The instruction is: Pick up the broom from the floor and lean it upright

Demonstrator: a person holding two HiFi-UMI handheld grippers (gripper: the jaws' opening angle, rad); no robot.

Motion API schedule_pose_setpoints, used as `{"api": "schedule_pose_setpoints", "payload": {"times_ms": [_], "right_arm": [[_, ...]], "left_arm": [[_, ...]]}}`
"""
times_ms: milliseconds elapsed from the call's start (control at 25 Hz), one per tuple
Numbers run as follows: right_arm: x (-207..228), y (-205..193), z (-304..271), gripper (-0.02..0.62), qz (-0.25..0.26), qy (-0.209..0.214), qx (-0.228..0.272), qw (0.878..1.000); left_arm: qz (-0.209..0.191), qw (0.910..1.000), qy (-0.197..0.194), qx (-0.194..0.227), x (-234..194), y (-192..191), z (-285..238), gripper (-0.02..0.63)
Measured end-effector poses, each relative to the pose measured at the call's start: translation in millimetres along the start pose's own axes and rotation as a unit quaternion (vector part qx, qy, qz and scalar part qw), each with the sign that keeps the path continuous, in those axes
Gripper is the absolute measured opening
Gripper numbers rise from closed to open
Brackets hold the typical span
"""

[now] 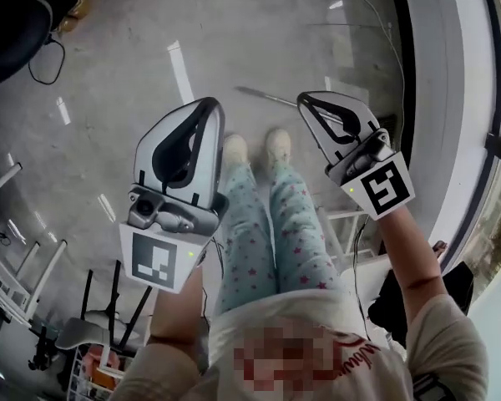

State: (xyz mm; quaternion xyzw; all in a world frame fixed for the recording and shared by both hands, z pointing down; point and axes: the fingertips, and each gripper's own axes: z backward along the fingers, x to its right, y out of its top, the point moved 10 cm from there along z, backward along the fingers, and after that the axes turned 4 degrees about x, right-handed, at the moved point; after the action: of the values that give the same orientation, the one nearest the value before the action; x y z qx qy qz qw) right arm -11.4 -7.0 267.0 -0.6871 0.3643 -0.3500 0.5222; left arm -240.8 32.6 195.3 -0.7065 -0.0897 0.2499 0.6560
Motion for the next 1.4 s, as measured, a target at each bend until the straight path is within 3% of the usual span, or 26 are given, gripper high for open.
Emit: {"api": "schedule_pose_setpoints", "payload": {"times_ms": [160, 280, 400, 520, 640, 840, 1120, 1400], "right_arm": [[-2.5, -102.5, -31.0, 0.025, 0.002, 0.089, -0.062, 0.994], [-8.5, -178.6, -49.2, 0.026, 0.024, 0.156, -0.131, 0.979], [-11.7, -241.6, -65.1, 0.026, 0.040, 0.186, -0.167, 0.968], [-10.0, -288.0, -70.9, 0.029, 0.038, 0.182, -0.189, 0.964], [-1.9, -332.8, -75.6, 0.102, 0.027, 0.164, -0.208, 0.964], [3.9, -394.0, -82.0, 0.113, 0.018, 0.142, -0.245, 0.959], [0.6, -420.7, -92.2, 0.115, 0.012, 0.146, -0.268, 0.952], [5.6, -436.0, -104.1, 0.115, 0.016, 0.140, -0.282, 0.949]], "left_arm": [[-0.001, 0.9994, 0.010, -0.035, -24.8, -76.8, 4.1, 0.020], [0.003, 0.9983, 0.013, -0.056, -39.4, -139.7, 5.9, 0.020], [0.009, 0.9975, 0.013, -0.070, -49.6, -194.8, 4.9, 0.020], [0.011, 0.9964, 0.001, -0.084, -53.1, -234.2, 2.8, 0.020], [-0.007, 0.9947, -0.018, -0.100, -56.7, -270.5, -1.0, 0.020], [-0.001, 0.9916, -0.027, -0.127, -59.3, -316.5, -1.0, 0.020], [0.006, 0.9799, 0.013, -0.199, -62.1, -352.8, -13.4, 0.020], [0.022, 0.9636, 0.015, -0.266, -71.9, -379.9, -34.1, 0.020]]}}
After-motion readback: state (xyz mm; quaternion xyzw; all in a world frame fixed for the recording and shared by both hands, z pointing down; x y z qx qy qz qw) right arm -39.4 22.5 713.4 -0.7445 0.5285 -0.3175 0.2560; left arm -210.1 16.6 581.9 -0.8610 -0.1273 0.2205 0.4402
